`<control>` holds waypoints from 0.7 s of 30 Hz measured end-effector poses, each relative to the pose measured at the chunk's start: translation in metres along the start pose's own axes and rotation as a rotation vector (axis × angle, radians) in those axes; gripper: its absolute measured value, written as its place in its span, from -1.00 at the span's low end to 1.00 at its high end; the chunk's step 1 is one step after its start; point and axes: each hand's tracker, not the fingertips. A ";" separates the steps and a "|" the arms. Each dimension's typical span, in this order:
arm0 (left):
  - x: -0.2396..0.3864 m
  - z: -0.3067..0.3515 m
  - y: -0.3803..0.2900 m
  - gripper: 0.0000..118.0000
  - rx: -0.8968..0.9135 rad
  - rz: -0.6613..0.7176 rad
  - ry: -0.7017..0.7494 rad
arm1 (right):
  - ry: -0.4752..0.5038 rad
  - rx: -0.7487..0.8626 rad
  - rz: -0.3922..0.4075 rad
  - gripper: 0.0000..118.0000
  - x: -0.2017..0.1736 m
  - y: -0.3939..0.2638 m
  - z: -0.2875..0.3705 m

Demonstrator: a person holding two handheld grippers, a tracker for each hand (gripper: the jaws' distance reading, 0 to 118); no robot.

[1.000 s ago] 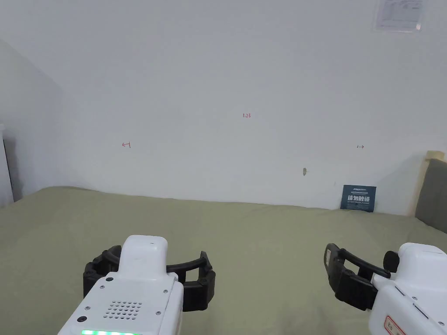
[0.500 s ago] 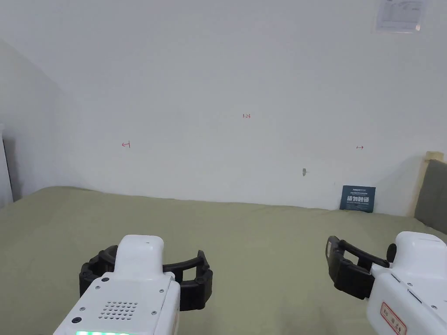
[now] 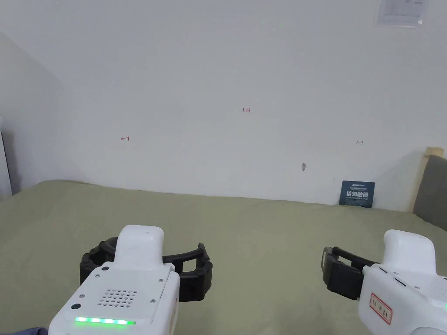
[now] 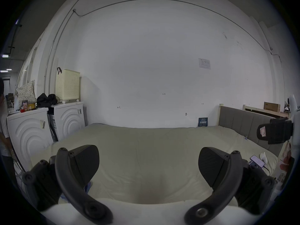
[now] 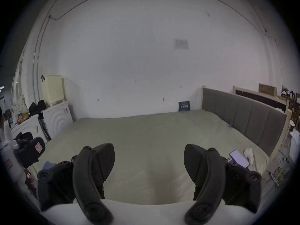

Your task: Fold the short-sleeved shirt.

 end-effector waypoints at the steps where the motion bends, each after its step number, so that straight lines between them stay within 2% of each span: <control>1: -0.001 0.000 0.001 1.00 -0.001 0.005 -0.002 | 0.003 -0.001 -0.002 0.55 0.002 -0.001 0.001; 10: -0.002 0.002 0.008 1.00 0.020 0.007 0.002 | -0.026 0.009 0.002 0.55 0.006 0.003 0.005; 17: 0.001 0.001 0.010 1.00 0.020 0.008 -0.003 | -0.052 0.022 0.066 0.55 0.000 0.006 0.010; 19: 0.002 0.000 0.010 1.00 0.023 0.008 -0.008 | -0.039 0.011 0.055 0.55 0.003 0.006 0.010; 21: 0.003 0.000 0.010 1.00 0.022 0.004 -0.011 | -0.038 0.017 -0.012 0.55 0.007 0.006 0.010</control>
